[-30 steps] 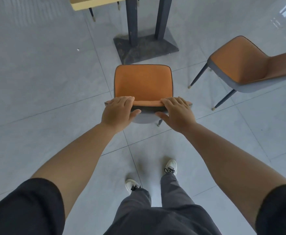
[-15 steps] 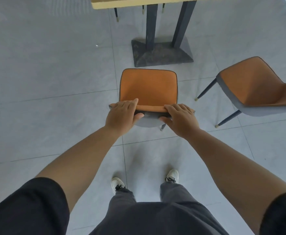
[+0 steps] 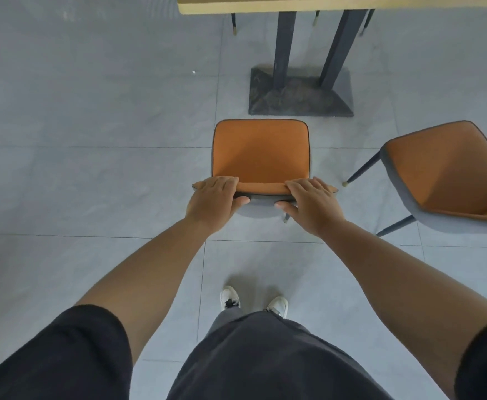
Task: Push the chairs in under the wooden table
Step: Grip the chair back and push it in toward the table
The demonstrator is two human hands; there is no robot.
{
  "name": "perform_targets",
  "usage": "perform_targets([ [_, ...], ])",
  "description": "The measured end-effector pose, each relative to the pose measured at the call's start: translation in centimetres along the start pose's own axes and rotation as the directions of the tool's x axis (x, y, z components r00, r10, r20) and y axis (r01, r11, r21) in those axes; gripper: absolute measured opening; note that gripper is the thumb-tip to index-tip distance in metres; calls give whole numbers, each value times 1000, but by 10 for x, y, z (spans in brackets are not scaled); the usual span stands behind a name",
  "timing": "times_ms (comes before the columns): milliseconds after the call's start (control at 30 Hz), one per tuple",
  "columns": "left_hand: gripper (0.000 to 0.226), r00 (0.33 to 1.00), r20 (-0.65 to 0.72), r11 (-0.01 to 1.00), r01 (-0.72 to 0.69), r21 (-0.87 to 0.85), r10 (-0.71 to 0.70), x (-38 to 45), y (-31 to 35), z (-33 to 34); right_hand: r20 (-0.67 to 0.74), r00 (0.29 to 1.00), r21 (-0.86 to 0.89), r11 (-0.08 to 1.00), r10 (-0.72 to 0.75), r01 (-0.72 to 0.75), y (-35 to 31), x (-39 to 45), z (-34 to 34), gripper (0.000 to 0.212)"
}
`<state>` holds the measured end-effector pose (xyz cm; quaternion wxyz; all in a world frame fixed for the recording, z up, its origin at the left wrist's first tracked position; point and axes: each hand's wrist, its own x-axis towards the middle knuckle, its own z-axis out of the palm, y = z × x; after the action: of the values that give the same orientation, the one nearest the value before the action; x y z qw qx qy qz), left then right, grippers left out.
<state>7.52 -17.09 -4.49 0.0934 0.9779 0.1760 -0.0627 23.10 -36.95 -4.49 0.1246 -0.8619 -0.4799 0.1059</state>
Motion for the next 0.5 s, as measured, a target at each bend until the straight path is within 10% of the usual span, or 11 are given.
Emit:
perform_targets([
  [500, 50, 998, -48, 999, 33, -31, -34, 88, -15, -12, -16, 998, -27, 998, -58, 58, 45, 87, -17, 55],
])
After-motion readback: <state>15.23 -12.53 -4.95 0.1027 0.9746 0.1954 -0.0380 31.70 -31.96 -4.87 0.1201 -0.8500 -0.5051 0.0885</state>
